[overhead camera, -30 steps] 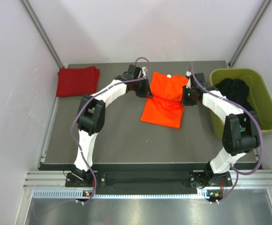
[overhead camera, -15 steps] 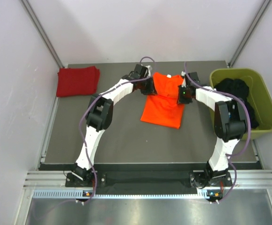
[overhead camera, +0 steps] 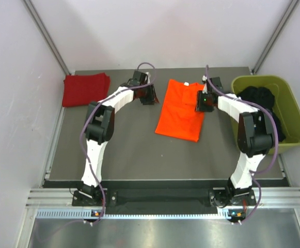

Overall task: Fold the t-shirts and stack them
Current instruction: Fold the tshirt

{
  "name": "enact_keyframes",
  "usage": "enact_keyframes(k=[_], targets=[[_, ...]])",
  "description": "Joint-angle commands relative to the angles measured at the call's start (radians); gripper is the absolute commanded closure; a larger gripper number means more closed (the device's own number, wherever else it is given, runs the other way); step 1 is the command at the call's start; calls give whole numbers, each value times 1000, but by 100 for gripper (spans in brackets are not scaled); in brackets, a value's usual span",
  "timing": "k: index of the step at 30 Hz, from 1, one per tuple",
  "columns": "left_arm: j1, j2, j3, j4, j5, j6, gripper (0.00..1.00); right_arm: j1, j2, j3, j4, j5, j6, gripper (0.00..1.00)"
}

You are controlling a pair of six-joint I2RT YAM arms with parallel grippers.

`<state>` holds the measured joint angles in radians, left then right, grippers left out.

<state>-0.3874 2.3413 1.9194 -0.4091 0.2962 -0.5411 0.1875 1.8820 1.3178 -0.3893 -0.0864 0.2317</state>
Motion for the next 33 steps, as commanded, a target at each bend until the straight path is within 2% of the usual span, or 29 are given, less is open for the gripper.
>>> enact_keyframes(k=[1, 8, 15, 20, 23, 24, 27, 30, 33], targets=[[-25, -212, -155, 16, 24, 66, 59, -6, -157, 28, -44, -38, 21, 62], [-70, -333, -446, 7, 29, 95, 59, -5, -357, -106, -94, -133, 35, 54], [-84, -375, -546, 50, 57, 75, 58, -5, -527, -242, -114, -145, 28, 52], [-84, -361, -563, 84, 81, 59, 60, -5, -572, -313, -112, -135, 17, 52], [-84, -355, -566, 90, 93, 50, 72, -5, -587, -341, -111, -127, 11, 52], [-82, -356, -571, 93, 101, 47, 80, -5, -589, -345, -108, -125, 8, 52], [-84, -381, -595, 121, 136, 35, 95, -6, -593, -365, -103, -121, 3, 52], [-84, -419, -635, 150, 165, 18, 100, -6, -592, -385, -92, -118, 1, 52], [-85, -447, -658, 171, 170, 9, 100, -6, -592, -407, -79, -119, 3, 52]])
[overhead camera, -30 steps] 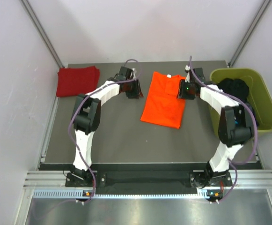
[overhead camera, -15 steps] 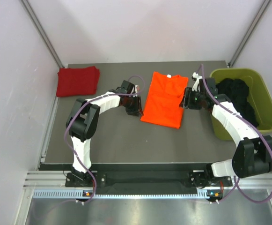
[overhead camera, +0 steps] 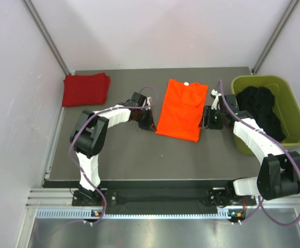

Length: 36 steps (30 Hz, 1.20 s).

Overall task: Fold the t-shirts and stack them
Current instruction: Fold the tshirt

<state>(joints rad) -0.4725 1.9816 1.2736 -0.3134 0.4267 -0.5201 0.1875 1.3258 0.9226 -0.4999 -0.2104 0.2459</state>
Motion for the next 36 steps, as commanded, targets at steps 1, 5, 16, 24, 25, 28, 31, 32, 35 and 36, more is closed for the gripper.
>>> enact_keyframes(k=[1, 5, 16, 24, 25, 28, 31, 32, 35, 36], targets=[[0, -92, -17, 79, 38, -11, 100, -6, -34, -14, 35, 3, -11, 52], [2, -90, -11, 69, 35, 0, 100, -5, -37, -25, 40, 2, -11, 52], [2, -81, -54, 65, 9, -1, 100, -6, -57, -21, 14, 35, -11, 52], [2, -110, -79, 76, 17, -11, 100, -6, -51, -21, 17, 42, -10, 52], [2, -115, -76, 71, 14, -11, 100, -6, -53, -21, 17, 40, -11, 52], [2, -122, -71, 57, -5, -3, 100, -5, -51, -24, 20, 42, -13, 52], [2, -128, -60, 39, -41, 11, 77, -6, -54, -28, 20, 40, -8, 52], [2, -132, -60, 40, -46, 15, 70, -5, -53, -28, 20, 40, -8, 52], [2, -132, -51, 46, -36, 28, 61, -6, -56, -31, 23, 40, -8, 52], [2, -127, -42, 45, -28, 35, 61, -6, -57, -30, 23, 40, -8, 52]])
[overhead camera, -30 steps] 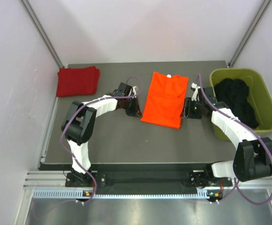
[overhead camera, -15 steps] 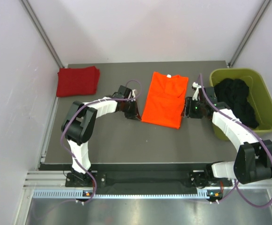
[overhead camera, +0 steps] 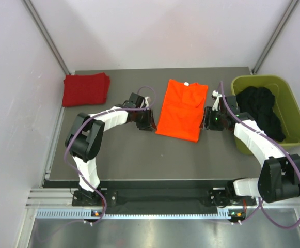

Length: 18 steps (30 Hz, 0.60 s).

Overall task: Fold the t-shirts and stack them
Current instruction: Fold the tshirt

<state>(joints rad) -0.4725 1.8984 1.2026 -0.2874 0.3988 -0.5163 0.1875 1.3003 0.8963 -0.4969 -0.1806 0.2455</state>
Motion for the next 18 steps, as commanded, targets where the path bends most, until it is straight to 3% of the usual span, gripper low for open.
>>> enact_keyframes(k=[1, 15, 18], targets=[[2, -33, 35, 22, 17, 38, 61, -6, -30, -2, 18, 10, -9, 52], [-18, 79, 75, 45, 63, 35, 69, -5, -50, -8, 17, 6, -8, 51], [-23, 83, 72, 50, 69, 32, 88, -5, -50, -16, 18, 4, -6, 51]])
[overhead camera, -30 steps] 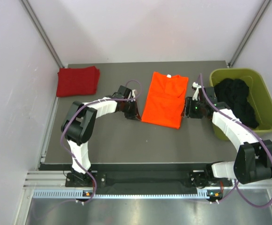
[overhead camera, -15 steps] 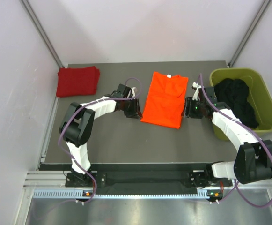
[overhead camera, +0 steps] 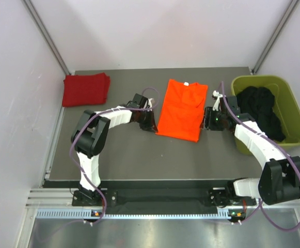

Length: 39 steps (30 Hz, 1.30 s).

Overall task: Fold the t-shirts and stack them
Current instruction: Fold the tshirt

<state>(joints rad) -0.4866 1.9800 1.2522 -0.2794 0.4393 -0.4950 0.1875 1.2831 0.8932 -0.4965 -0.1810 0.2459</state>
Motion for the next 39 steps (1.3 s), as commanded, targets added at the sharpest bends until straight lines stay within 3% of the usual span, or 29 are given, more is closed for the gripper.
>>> enact_keyframes(k=[1, 7, 19, 22, 23, 26, 28, 35, 39], targets=[[-9, 2, 18, 42, 32, 10, 97, -6, -33, -16, 19, 5, -5, 51], [-9, -70, -54, 29, -13, -51, 100, -6, -62, -56, -10, 14, 47, 51], [-79, -322, -382, 86, -60, -163, 99, 49, -212, -270, 24, -51, 226, 52], [-104, -389, -441, 85, -88, -201, 94, 96, -238, -336, 67, -69, 283, 54], [-109, -404, -460, 79, -91, -217, 86, 113, -243, -352, 102, -77, 299, 55], [-112, -454, -473, 46, -122, -232, 71, 203, -251, -405, 177, -75, 363, 56], [-110, -464, -464, 39, -139, -226, 68, 253, -240, -431, 196, -58, 391, 56], [-110, -360, -355, 26, -139, -198, 68, 268, -237, -445, 191, 3, 372, 56], [-110, -302, -332, 26, -139, -189, 73, 268, -251, -422, 153, 41, 352, 56]])
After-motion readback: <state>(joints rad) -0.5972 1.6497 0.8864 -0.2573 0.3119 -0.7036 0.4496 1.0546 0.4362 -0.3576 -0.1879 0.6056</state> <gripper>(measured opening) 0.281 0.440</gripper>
